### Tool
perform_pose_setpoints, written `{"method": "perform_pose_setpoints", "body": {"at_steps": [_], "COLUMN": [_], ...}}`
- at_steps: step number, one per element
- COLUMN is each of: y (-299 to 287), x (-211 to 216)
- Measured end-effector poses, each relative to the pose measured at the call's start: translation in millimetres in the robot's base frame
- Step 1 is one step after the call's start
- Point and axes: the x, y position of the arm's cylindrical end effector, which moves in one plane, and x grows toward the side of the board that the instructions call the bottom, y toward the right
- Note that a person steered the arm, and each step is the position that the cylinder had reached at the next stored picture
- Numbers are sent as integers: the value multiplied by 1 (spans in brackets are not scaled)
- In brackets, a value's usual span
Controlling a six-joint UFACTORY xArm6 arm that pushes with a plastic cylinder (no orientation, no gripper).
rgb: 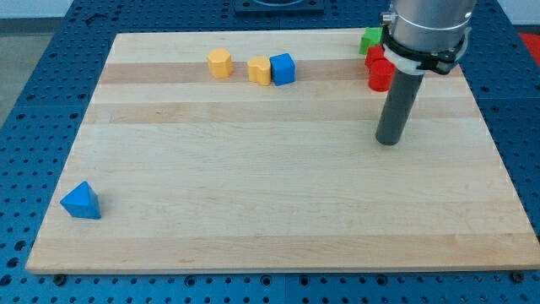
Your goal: Move the green circle closer to the red circle
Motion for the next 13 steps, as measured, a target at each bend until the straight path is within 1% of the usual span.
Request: {"method": "perform_pose_setpoints", "body": {"at_steps": [1,3,5,6,7,9,13], "y": [2,42,41,38,23,20,20], "x": [-3,-1,-14,2,-1,-10,-42]}}
